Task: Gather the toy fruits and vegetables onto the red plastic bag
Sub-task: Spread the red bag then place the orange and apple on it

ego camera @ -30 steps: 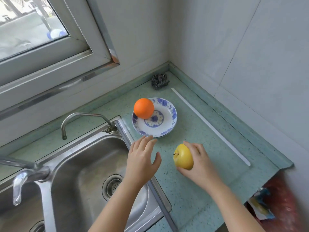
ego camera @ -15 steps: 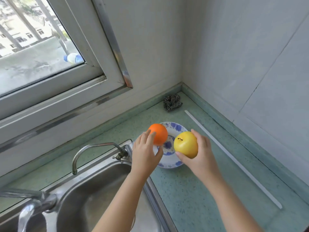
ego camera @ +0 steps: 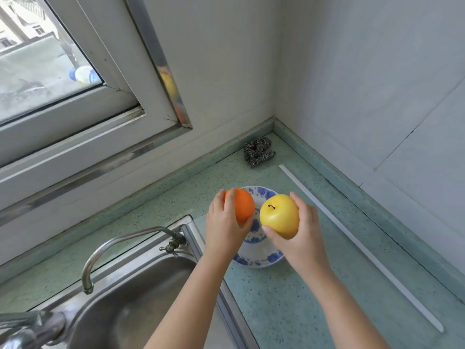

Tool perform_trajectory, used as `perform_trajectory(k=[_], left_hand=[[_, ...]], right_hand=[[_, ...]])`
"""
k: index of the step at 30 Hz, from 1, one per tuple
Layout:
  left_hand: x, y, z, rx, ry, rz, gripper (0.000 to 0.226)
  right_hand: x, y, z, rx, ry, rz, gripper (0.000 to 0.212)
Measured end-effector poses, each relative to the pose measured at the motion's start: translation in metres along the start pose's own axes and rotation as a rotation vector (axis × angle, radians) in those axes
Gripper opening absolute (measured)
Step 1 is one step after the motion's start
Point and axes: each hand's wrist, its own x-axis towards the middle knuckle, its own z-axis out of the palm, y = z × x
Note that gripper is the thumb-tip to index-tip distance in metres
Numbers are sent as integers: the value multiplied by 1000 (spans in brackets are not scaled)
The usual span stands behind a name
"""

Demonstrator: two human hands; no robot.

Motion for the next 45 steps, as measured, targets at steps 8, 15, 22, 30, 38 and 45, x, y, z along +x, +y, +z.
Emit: perform_trajectory(k=[8, 15, 22, 30, 38, 45], left_hand=[[-1, 7, 0, -152, 13, -48, 74], [-42, 11, -27, -278, 87, -47, 73], [-107, 3, -76, -362, 303, -107, 71], [-181, 1, -130, -474, 453, -128, 68], [-284, -23, -172, -658, 638, -305, 65], [-387, -49, -199, -682, 731, -415, 65]], right_hand=[[-4, 1, -8, 52, -4, 3, 82], [-14, -13, -17, 27, -12, -147, 84], [-41, -46, -21, 79, -38, -270, 84], [-98, -89, -22, 38, -157, -465, 83], [-171, -142, -12, 45, -329, -643, 82], [-262, -169, 12, 68, -453, -658, 81]])
